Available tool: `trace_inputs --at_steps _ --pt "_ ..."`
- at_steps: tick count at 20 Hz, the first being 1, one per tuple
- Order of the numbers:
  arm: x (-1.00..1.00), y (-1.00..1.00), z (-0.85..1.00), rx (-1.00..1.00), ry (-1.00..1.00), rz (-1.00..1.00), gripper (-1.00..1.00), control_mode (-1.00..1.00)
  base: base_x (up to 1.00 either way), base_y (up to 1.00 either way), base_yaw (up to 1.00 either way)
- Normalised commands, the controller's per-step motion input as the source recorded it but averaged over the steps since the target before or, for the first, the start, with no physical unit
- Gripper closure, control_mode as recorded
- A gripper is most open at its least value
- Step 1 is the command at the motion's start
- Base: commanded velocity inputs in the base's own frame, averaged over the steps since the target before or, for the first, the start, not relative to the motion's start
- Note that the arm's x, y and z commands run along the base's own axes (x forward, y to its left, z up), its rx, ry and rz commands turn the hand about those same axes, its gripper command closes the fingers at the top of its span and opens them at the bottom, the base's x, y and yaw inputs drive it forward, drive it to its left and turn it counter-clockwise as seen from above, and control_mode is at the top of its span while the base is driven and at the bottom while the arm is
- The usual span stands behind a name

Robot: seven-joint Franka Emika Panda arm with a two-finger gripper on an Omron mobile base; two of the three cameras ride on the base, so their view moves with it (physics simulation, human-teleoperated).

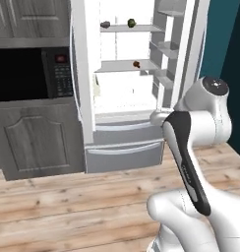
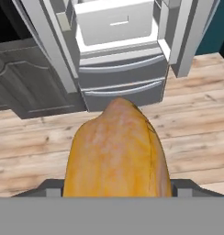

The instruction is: Gather the eggplant and broccoli from the fridge and place them on a tray on the dining counter. Then gather the chicken drumsticks from the fridge and place them on the other tray.

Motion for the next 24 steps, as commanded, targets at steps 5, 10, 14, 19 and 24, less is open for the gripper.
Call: trace_inputs --at_steps 5,10,14,19,24 --pt "0.00 0.00 0.00 0.00 0.00 0.00 1.00 1.00 -0.84 0.54 0.29" --pt "0.00 0.00 0.00 0.00 0.00 0.00 1.00 1.00 -0.67 0.57 0.35" --pt "0.00 0.00 0.00 0.00 0.00 0.00 1.00 1.00 -0.33 0.76 0.46" --pt "0.00 0.00 0.00 0.00 0.00 0.00 1.00 1.00 -0.12 0.72 0.54" --pt "0.00 0.00 0.00 0.00 0.00 0.00 1.00 1.00 0.00 0.61 0.56"
